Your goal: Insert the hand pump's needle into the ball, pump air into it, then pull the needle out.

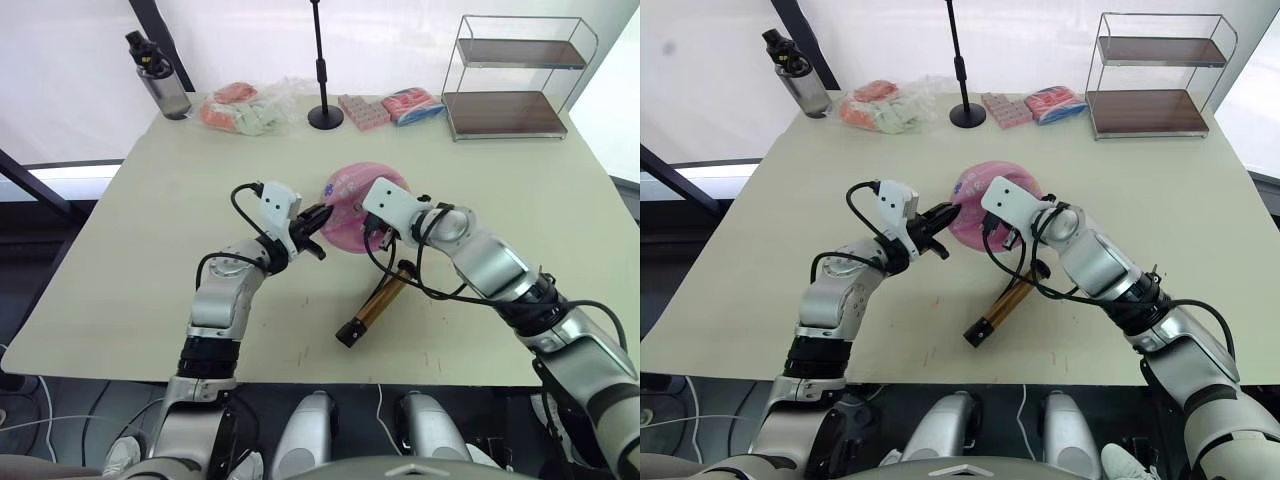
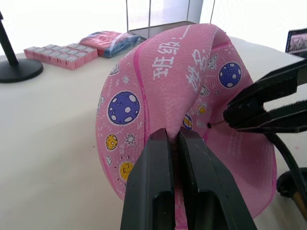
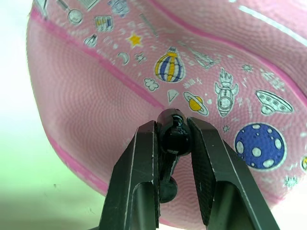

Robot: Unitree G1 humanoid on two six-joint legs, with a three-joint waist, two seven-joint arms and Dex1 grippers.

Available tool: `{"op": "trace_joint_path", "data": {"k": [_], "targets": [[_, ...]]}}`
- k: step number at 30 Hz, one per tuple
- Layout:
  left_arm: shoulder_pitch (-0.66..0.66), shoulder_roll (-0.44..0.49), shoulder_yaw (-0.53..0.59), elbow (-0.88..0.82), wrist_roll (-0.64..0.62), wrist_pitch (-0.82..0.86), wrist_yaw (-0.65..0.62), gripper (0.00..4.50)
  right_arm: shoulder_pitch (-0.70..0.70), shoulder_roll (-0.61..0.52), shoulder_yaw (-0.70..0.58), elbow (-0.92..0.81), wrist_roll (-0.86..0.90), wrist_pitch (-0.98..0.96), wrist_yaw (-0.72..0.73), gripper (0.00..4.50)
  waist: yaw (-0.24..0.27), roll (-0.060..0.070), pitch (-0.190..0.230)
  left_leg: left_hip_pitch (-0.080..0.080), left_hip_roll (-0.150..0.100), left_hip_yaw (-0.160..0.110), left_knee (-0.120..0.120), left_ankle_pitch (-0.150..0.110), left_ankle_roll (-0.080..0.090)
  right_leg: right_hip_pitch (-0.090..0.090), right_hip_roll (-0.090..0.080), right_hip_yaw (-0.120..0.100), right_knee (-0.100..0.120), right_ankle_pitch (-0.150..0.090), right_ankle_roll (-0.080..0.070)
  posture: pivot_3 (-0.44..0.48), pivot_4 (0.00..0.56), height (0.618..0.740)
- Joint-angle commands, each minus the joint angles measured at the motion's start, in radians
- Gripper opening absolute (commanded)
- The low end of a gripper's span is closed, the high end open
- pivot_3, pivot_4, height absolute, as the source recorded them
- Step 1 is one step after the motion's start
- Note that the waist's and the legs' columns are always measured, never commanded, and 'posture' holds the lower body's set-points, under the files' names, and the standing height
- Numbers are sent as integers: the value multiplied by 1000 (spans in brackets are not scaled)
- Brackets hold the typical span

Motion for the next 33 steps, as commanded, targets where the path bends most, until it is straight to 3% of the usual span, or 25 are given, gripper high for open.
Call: {"op": "trace_joint_path", "data": {"k": [1, 7, 14, 22, 33], "targets": [[-10, 0, -33, 28, -42, 90, -51, 0, -70, 19, 23, 18, -11, -43, 95, 366, 0, 0, 0, 0, 0, -1, 0, 0, 0, 0, 0, -1, 0, 0, 0, 0, 150, 740], [-36, 47, -79, 64, -68, 177, -153, 0, -181, 58, 91, 151, -56, -18, 228, 366, -5, 0, 0, 0, 0, -1, 0, 0, -1, 0, 0, -1, 0, 0, 0, 0, 150, 740], [-73, 40, -77, 112, -66, 213, -158, 0, -217, 145, 99, 306, -128, -45, 236, 366, -6, -2, -1, 2, 0, 0, 0, 1, -2, 0, 0, 0, 1, 1, -2, 0, 150, 740], [-70, 31, -75, 112, -71, 249, -151, 0, -186, 209, 139, 418, -223, -76, 259, 366, -12, -4, -5, 20, 1, -2, -1, 2, -3, 17, 1, -2, 1, 1, -3, 0, 150, 740], [-60, 39, -61, 121, -60, 247, -138, 0, -153, 157, 130, 438, -325, -89, 318, 366, -18, -6, -18, 20, 1, -7, -1, 2, -4, 19, 1, -6, 0, 1, -3, 0, 150, 740]]}}
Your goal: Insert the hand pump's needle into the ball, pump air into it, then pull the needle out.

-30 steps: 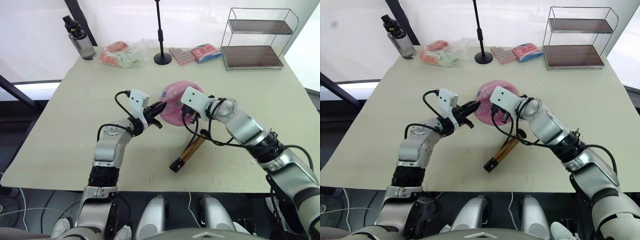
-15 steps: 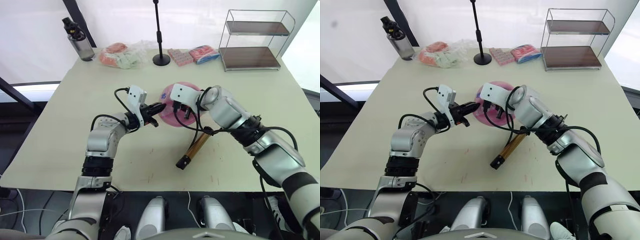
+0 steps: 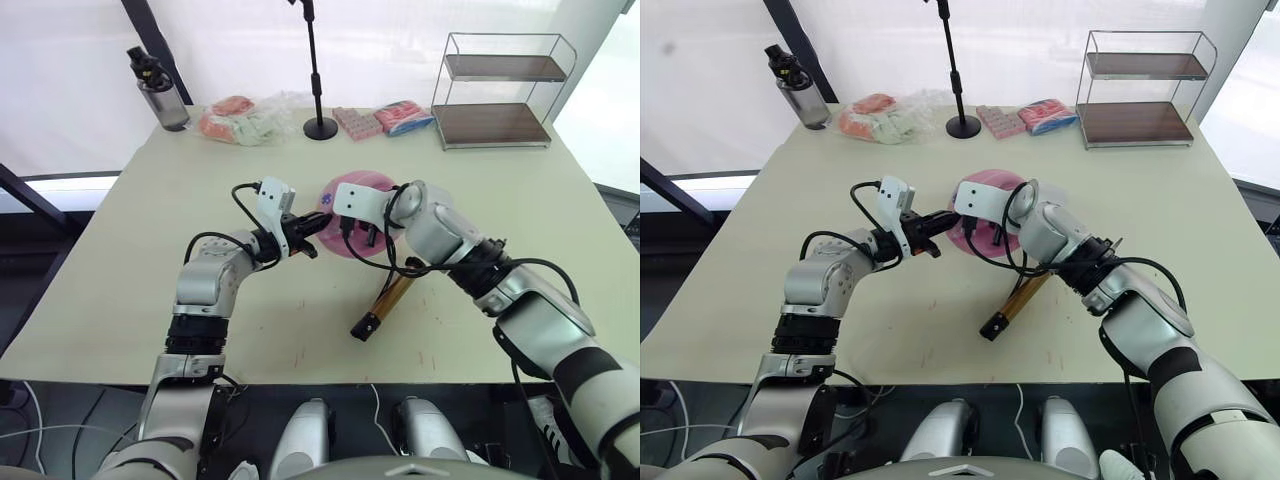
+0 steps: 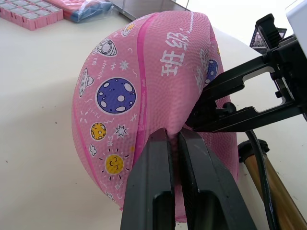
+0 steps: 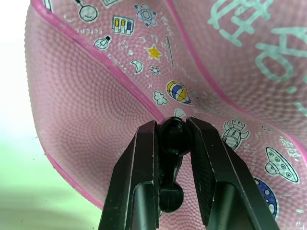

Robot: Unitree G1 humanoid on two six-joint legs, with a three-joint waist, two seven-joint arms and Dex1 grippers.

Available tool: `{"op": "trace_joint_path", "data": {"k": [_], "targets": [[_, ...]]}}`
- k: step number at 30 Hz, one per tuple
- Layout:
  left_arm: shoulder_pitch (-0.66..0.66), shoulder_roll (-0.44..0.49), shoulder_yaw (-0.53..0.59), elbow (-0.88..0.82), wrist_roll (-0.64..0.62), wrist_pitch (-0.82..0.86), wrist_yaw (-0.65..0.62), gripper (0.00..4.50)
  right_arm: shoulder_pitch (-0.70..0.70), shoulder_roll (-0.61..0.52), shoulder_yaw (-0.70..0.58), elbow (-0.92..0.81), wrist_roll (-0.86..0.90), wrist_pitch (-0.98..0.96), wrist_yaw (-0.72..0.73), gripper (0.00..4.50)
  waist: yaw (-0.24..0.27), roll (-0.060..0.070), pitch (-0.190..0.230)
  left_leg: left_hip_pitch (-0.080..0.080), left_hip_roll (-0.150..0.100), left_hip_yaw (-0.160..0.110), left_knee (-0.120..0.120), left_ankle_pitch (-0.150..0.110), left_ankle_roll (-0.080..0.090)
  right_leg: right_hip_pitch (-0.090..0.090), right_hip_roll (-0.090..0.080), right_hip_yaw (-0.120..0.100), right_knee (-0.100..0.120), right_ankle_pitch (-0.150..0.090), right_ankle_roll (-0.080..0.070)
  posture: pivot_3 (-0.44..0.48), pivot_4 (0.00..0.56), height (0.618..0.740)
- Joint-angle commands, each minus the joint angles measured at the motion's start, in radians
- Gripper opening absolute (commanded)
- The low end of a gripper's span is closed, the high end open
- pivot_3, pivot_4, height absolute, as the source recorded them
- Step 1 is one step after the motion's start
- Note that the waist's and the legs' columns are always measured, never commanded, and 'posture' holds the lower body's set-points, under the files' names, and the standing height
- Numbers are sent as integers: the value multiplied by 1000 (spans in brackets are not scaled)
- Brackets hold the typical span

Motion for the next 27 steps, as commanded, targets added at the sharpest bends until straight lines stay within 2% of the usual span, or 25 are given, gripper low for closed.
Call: {"op": "trace_joint_path", "data": {"k": [1, 27], "targets": [[24, -22, -72, 28, 0, 40, -29, 0, 41, -7, 20, 55, -22, 5, 21, 366, 0, 0, 0, 0, 0, -1, 0, 0, 0, 0, 0, -1, 0, 0, 0, 0, 150, 740], [40, -14, -71, -4, -3, 61, -27, 0, 76, -16, 33, 175, -136, -54, 49, 366, 0, 4, -4, 0, -1, -8, 0, 1, -1, 5, -1, -7, -3, 0, 0, 0, 150, 740]]}}
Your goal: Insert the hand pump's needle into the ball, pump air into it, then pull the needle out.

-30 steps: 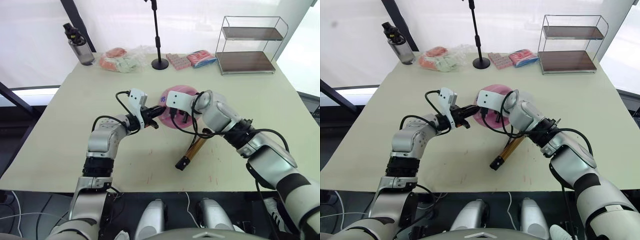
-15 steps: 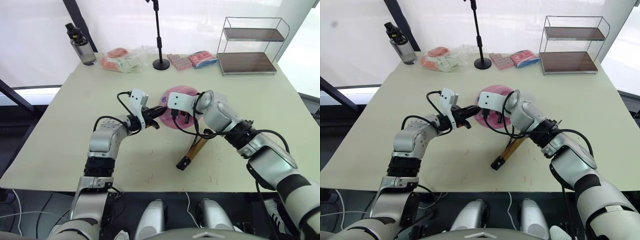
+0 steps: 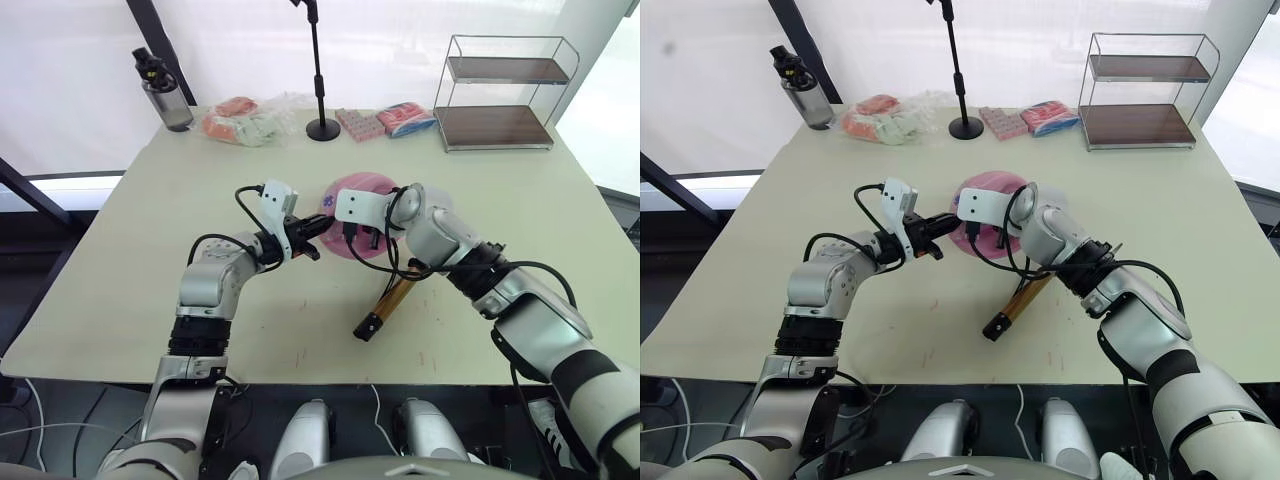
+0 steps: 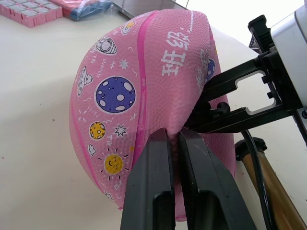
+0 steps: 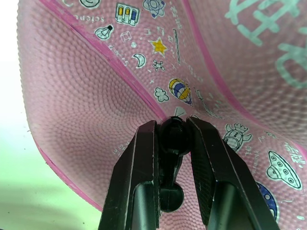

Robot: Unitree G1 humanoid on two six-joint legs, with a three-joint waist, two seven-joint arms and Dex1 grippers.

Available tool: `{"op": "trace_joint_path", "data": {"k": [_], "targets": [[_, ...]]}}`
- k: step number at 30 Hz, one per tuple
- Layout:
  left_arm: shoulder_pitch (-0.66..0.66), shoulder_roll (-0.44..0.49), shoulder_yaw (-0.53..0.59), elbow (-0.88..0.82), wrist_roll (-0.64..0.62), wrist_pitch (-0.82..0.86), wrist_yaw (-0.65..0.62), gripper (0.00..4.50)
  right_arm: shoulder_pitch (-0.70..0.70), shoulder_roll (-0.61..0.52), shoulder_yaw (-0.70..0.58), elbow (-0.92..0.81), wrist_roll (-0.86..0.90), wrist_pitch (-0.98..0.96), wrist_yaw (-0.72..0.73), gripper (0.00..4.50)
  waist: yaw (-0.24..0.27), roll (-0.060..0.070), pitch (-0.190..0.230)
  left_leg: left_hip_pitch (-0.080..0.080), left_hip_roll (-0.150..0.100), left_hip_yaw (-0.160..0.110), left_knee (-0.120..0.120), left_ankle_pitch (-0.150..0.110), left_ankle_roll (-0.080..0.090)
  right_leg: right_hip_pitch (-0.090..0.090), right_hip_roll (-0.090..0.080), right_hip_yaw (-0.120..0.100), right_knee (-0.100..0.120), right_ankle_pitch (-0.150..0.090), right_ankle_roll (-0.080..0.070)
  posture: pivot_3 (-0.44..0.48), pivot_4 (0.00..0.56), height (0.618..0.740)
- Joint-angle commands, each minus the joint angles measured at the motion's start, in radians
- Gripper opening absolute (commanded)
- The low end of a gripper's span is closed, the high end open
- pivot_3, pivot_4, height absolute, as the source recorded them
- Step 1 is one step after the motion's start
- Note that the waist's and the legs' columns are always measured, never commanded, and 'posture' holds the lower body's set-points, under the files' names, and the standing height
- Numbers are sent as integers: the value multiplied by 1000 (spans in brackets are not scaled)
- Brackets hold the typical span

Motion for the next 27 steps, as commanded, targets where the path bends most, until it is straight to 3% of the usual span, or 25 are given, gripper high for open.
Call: {"op": "trace_joint_path", "data": {"k": [1, 27], "targets": [[33, -11, -68, 1, -6, 52, -28, 0, 62, -34, 35, 125, -38, 19, 13, 366, 0, 1, 0, 0, 0, 0, 0, 0, 0, 0, 0, 0, 0, 0, 0, 0, 150, 740], [29, 14, -65, 29, -6, 38, -39, 0, 92, -61, 40, 275, -115, -65, 4, 366, 6, 4, -5, 0, -2, -5, 0, 1, -1, 2, -1, -3, -1, 0, 0, 0, 150, 740]]}}
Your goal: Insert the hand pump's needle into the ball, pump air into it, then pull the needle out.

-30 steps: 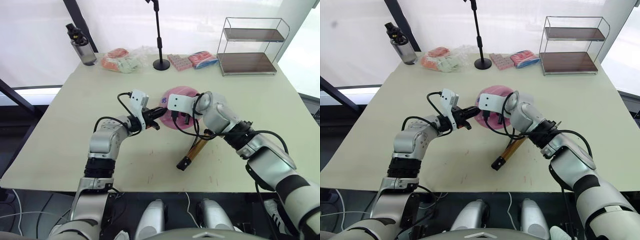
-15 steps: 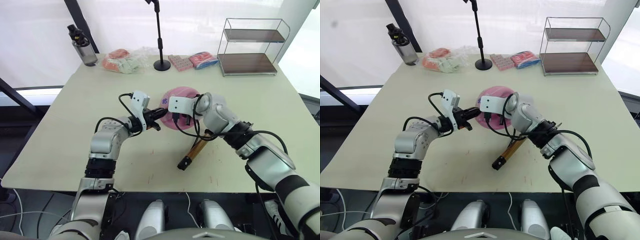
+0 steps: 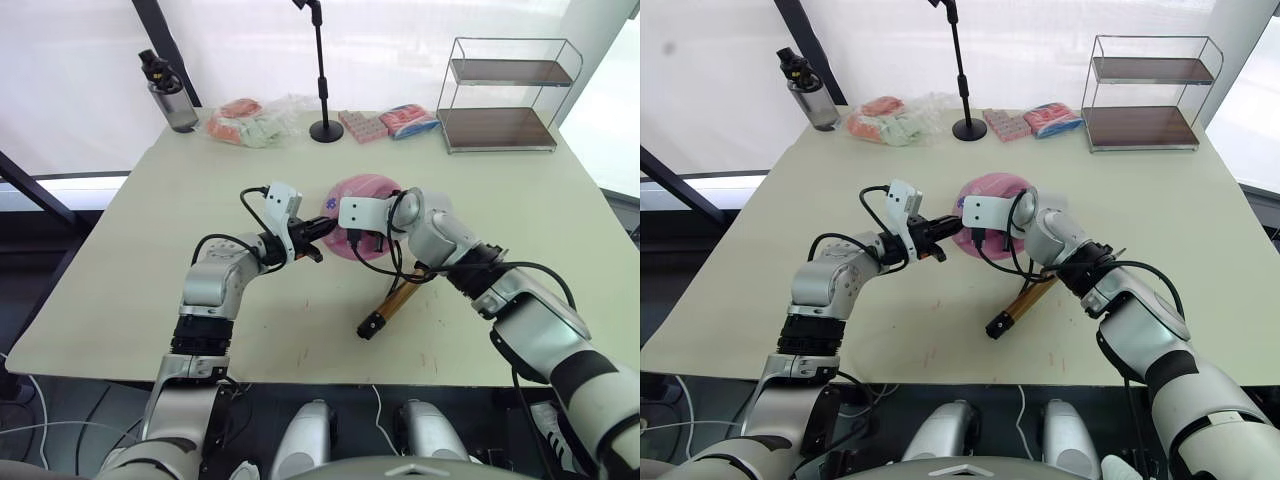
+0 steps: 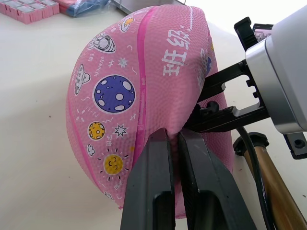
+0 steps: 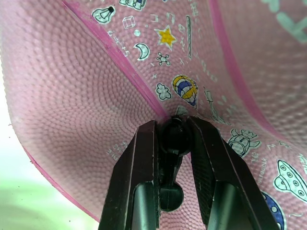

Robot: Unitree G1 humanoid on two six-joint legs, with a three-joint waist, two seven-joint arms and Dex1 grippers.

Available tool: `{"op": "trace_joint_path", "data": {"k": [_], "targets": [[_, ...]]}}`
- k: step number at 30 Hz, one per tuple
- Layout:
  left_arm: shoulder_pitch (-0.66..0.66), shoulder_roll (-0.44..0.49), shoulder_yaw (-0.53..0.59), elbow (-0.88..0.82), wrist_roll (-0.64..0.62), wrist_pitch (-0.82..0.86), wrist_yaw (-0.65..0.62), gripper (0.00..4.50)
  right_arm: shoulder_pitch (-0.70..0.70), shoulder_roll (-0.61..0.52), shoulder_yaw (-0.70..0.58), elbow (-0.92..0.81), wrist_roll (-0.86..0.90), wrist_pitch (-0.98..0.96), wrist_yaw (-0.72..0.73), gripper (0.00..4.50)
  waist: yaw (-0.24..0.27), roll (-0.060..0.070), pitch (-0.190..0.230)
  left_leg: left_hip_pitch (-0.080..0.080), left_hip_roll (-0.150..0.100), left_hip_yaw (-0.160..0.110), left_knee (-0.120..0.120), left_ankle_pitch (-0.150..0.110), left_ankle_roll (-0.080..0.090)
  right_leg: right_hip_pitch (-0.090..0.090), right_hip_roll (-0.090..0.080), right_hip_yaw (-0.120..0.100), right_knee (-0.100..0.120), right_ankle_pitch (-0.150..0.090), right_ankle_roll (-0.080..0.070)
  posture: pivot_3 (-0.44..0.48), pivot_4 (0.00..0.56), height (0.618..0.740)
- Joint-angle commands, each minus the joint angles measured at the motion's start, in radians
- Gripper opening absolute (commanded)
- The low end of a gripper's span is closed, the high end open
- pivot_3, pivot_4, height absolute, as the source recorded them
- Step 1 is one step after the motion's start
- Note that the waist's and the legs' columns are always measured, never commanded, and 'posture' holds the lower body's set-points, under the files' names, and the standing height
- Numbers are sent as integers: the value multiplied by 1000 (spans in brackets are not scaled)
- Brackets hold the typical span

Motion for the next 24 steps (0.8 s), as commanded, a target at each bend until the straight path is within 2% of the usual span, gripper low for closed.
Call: {"op": "trace_joint_path", "data": {"k": [1, 15, 20, 24], "targets": [[35, 13, -41, 17, -4, 39, -39, 0, 81, -66, 37, 196, -58, 42, -1, 366, 1, 1, -1, 0, 0, 0, 0, 0, 0, 0, 0, 0, 0, 0, 0, 0, 150, 740], [36, 21, -39, 13, -11, 43, -35, 0, 97, -50, 21, 327, -51, -8, -42, 366, 2, 1, -12, 2, -7, -7, -1, 0, 0, 1, -1, 1, 0, -3, 1, 0, 150, 740], [36, 21, -39, 12, -13, 43, -35, 0, 102, -42, 4, 380, -40, -38, -69, 366, 2, 2, -13, 5, -13, -18, -1, 0, 0, 2, -1, 2, 0, -5, 1, 0, 150, 740], [38, 19, -39, 7, -14, 46, -32, 0, 105, -22, -22, 432, -29, -75, -121, 366, -2, 1, -14, 14, -15, -21, -6, 0, -1, 7, -1, 4, -1, -6, 0, 0, 150, 740]]}}
